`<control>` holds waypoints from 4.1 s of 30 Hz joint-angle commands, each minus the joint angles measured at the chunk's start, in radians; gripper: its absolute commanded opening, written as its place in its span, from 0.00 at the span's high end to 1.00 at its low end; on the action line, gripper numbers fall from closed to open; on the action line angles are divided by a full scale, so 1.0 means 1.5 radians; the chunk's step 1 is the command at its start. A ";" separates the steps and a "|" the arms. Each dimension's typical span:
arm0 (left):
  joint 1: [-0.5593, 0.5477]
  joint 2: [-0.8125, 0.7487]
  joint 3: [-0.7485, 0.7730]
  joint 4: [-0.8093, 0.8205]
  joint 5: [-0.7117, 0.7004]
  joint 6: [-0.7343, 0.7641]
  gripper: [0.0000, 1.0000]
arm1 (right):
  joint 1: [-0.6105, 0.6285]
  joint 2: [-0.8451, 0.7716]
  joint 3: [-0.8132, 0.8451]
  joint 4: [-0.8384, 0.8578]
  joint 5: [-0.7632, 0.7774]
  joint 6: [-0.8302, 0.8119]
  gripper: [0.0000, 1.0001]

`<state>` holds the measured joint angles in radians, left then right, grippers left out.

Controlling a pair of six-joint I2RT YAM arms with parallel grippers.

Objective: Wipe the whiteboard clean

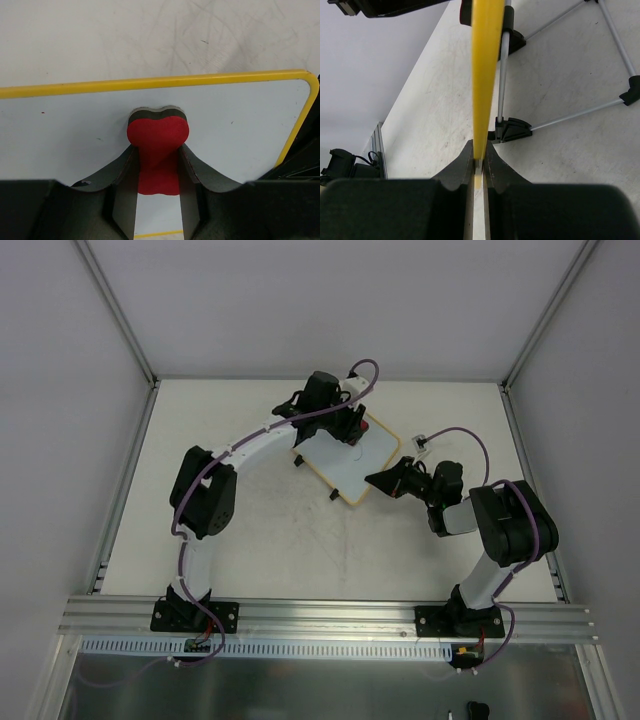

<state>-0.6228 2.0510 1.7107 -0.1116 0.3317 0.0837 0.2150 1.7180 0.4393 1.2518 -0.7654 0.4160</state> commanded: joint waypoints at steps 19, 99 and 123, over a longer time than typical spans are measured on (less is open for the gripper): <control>0.143 0.077 0.113 -0.055 -0.043 -0.054 1.00 | 0.018 -0.018 0.017 0.061 -0.074 -0.011 1.00; -0.062 0.017 -0.075 0.087 -0.237 -0.149 1.00 | 0.019 -0.023 0.020 0.078 -0.076 0.006 1.00; -0.081 -0.037 -0.116 0.026 -0.129 -0.148 1.00 | 0.022 -0.016 0.026 0.079 -0.076 0.009 1.00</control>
<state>-0.6868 2.0369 1.6012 -0.0490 0.1062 -0.1055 0.2085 1.7245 0.4438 1.2236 -0.7395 0.4450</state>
